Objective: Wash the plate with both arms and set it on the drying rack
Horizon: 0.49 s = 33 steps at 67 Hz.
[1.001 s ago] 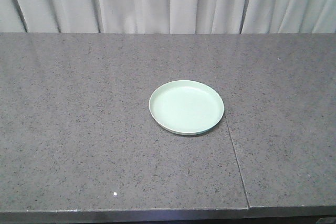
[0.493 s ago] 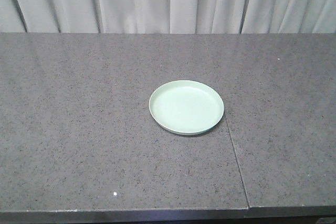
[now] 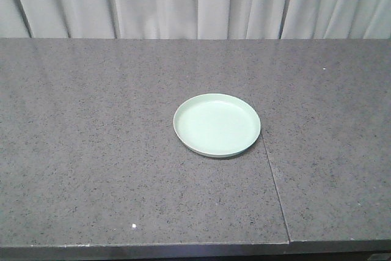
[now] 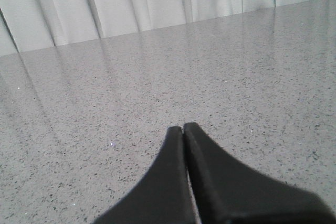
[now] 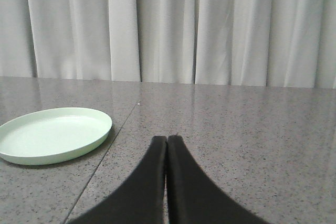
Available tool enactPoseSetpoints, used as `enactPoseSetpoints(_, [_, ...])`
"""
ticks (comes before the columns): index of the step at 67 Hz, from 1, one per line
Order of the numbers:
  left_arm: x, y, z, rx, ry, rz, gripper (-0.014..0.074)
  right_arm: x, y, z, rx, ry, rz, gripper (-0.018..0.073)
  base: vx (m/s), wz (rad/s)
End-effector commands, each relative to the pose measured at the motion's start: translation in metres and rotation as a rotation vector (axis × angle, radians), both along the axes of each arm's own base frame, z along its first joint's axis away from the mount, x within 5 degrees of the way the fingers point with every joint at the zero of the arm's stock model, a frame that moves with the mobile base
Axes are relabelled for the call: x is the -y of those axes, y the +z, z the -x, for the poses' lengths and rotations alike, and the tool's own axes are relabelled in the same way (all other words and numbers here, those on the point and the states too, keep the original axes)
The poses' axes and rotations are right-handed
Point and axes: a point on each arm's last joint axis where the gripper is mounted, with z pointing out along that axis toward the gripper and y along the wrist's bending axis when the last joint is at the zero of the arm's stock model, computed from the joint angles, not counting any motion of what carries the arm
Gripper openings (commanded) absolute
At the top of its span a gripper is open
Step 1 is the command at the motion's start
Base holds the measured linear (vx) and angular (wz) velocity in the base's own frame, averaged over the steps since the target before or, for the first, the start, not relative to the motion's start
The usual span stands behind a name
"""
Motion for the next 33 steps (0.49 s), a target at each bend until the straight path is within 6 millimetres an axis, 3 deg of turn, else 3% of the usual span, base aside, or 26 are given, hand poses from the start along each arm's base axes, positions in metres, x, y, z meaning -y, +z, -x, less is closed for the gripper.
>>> enactPoseSetpoints(1, [-0.001,0.015,0.001,0.106,0.011,0.013,-0.0006,0.0,0.008,0.001,0.088,0.002,-0.09,-0.0001,0.0,0.0])
enactPoseSetpoints(12, [-0.001,0.015,0.001,0.106,0.011,0.013,-0.0006,0.002,0.009,0.001,0.064,0.026,-0.483,-0.0001,0.0,0.0])
enactPoseSetpoints(25, [-0.001,0.015,0.001,0.106,0.011,0.013,-0.0006,0.003,0.016,0.002,0.092,0.032,-0.546,-0.0001,0.0,0.0])
enactPoseSetpoints(33, [-0.001,0.015,0.001,0.106,0.011,0.013,-0.0006,0.001,0.043,0.007,0.077,0.059,-0.539,-0.0001,0.0,0.0])
